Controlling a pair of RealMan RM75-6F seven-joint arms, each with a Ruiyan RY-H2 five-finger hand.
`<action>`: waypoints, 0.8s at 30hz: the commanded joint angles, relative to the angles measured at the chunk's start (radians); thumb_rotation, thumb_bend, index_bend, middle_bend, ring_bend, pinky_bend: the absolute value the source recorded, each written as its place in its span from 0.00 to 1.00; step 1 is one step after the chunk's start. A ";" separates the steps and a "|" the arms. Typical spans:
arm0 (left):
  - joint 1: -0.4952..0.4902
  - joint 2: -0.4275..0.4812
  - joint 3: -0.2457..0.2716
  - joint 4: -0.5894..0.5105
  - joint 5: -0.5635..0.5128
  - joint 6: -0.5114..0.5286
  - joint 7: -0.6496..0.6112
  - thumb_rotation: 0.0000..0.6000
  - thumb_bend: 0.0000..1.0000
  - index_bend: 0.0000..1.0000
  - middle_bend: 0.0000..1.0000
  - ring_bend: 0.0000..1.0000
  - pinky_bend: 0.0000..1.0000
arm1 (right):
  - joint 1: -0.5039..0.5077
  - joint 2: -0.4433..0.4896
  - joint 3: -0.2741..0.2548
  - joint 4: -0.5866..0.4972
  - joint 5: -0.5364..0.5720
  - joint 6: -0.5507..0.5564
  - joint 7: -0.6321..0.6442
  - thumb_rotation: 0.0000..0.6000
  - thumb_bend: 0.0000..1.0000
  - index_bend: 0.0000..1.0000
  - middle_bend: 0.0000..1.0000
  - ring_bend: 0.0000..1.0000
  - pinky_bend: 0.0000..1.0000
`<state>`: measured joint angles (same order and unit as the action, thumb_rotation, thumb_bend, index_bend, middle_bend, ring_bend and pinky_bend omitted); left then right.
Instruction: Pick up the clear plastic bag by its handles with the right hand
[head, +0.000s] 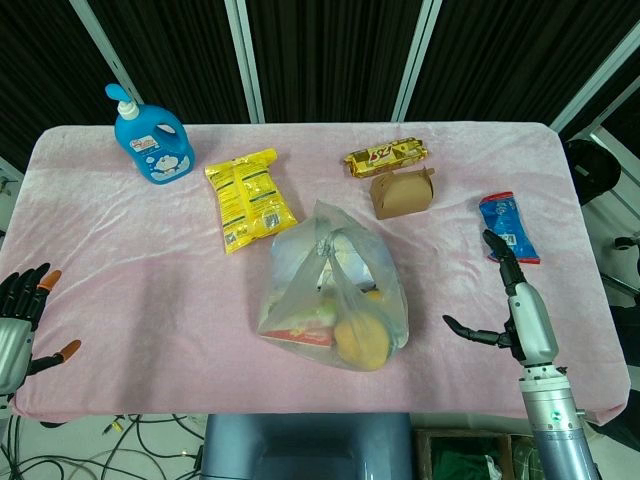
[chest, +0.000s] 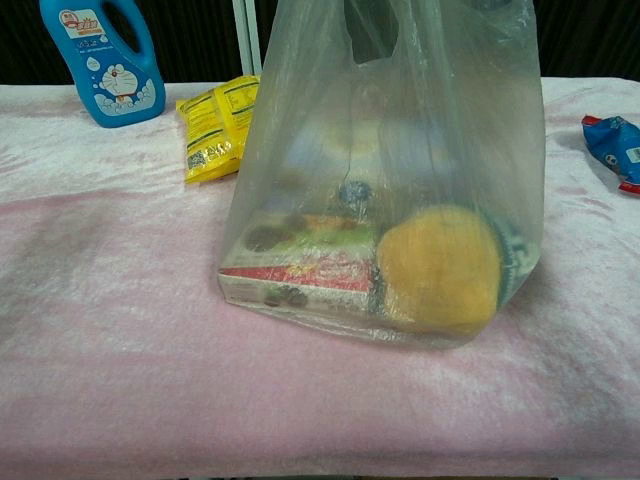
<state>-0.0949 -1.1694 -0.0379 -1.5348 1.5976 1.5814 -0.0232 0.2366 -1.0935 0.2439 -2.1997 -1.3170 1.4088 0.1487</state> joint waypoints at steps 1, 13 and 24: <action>0.000 0.000 -0.001 0.001 -0.001 0.000 -0.001 1.00 0.00 0.00 0.00 0.00 0.01 | -0.006 -0.002 -0.007 -0.006 -0.009 0.006 -0.004 1.00 0.09 0.00 0.00 0.00 0.07; 0.000 0.001 0.000 -0.002 -0.001 -0.001 -0.003 1.00 0.00 0.00 0.00 0.00 0.01 | -0.024 0.008 -0.022 -0.017 -0.036 0.021 0.007 1.00 0.09 0.00 0.00 0.00 0.07; 0.000 -0.001 -0.001 -0.002 -0.003 -0.002 -0.002 1.00 0.00 0.00 0.00 0.00 0.01 | -0.020 0.008 -0.032 -0.037 -0.049 0.008 0.003 1.00 0.11 0.00 0.00 0.00 0.07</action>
<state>-0.0946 -1.1705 -0.0388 -1.5372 1.5950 1.5799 -0.0248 0.2159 -1.0843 0.2137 -2.2345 -1.3653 1.4184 0.1525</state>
